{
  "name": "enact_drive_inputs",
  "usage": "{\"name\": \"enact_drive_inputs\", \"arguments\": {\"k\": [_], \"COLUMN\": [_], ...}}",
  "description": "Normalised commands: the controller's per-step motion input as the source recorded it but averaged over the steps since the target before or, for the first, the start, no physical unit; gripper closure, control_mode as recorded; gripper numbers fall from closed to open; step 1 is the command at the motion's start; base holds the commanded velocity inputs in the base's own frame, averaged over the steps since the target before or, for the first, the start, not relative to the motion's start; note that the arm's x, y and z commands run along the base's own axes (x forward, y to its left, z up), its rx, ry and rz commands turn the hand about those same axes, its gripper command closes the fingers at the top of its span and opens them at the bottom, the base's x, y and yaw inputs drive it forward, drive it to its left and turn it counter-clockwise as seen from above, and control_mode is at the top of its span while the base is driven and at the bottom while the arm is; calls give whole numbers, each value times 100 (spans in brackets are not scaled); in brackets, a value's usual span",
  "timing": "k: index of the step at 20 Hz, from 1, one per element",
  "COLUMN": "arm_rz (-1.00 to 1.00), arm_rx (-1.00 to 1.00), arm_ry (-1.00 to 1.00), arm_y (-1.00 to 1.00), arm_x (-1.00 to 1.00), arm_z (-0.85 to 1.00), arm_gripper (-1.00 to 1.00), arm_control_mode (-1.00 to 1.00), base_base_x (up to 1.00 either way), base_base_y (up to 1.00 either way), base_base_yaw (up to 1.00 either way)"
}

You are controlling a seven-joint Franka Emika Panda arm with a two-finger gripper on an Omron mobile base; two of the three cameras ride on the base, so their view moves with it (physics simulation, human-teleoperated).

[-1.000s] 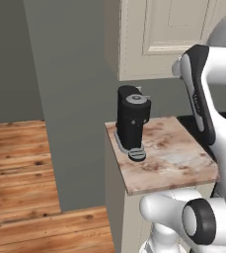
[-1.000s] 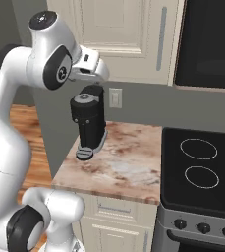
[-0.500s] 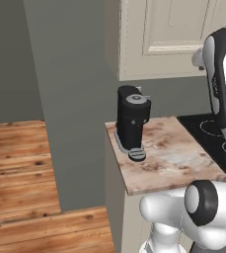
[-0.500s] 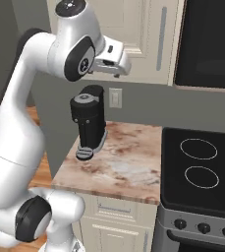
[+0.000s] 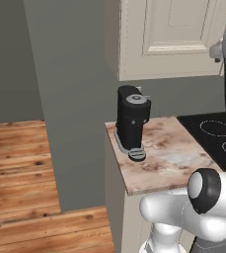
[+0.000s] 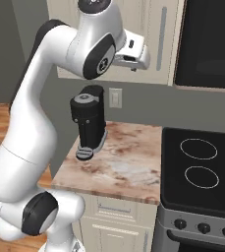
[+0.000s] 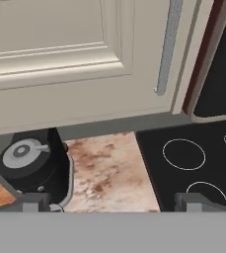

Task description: Open the cabinet and move the ladle to the pot. Then close the cabinet.

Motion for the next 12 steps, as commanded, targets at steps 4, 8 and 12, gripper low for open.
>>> {"name": "enact_drive_inputs", "arguments": {"k": [4, 8, 12], "arm_rz": [0, 0, 0], "arm_rx": [0, 0, 0], "arm_ry": [-27, -27, -17], "arm_y": [-39, -38, -22], "arm_x": [1, 1, 6], "arm_z": [0, 0, 0], "arm_gripper": [-100, -100, -100], "arm_control_mode": [-100, -100, -100], "base_base_x": [0, 0, 0], "base_base_y": [0, 0, 0], "base_base_yaw": [0, 0, 0]}}
